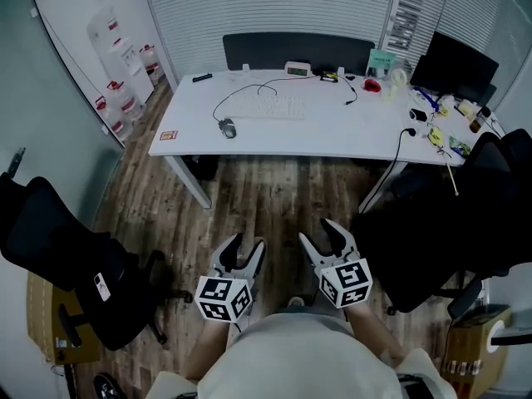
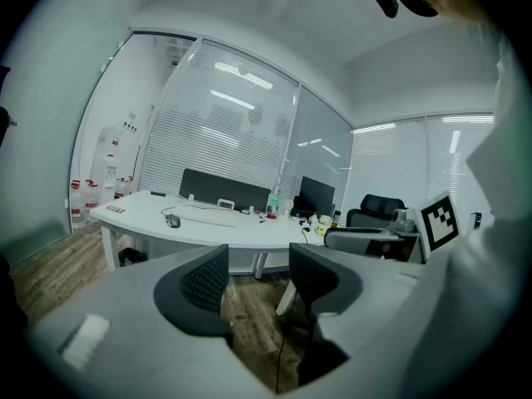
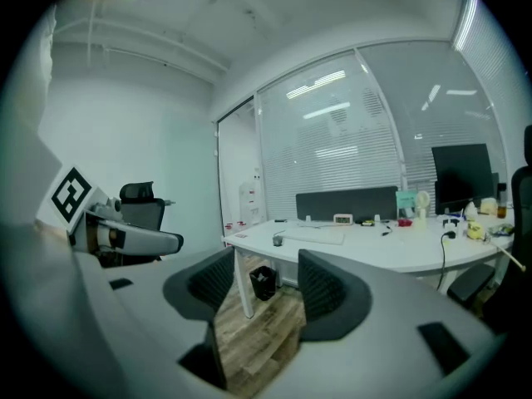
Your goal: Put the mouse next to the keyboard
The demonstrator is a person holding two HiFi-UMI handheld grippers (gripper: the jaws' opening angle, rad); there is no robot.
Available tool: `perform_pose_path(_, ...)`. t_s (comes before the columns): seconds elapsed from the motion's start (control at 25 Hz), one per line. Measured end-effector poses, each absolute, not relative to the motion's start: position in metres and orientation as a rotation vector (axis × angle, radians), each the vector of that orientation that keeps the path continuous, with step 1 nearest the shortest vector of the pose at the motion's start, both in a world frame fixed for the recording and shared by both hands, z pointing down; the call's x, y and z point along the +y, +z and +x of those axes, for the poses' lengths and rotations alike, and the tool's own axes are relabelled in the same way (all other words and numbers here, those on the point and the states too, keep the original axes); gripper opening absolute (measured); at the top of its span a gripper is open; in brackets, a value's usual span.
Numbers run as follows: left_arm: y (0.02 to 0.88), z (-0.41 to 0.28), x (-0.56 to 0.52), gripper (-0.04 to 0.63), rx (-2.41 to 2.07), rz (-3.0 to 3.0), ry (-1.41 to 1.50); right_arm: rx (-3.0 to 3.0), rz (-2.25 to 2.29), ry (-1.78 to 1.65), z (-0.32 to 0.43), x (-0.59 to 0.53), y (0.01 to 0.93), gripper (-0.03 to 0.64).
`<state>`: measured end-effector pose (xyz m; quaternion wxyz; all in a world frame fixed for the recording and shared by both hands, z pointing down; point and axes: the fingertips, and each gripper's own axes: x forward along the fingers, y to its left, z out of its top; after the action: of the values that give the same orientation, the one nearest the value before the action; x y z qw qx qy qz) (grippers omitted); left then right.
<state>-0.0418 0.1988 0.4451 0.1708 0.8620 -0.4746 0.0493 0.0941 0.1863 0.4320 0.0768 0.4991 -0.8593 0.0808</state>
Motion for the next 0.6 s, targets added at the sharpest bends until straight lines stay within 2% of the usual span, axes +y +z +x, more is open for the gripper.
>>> perform_pose_path(0.24, 0.455, -0.017, 0.182, 0.272, -1.327, 2.434, 0.147, -2.614, 1.470, 0.265, 0.115, 0.169, 0.436, 0.285)
perform_pose_path(0.6, 0.458, 0.014, 0.165, 0.279, -1.346, 2.419, 0.134, -2.613, 1.470, 0.293, 0.148, 0.150, 0.442, 0.295)
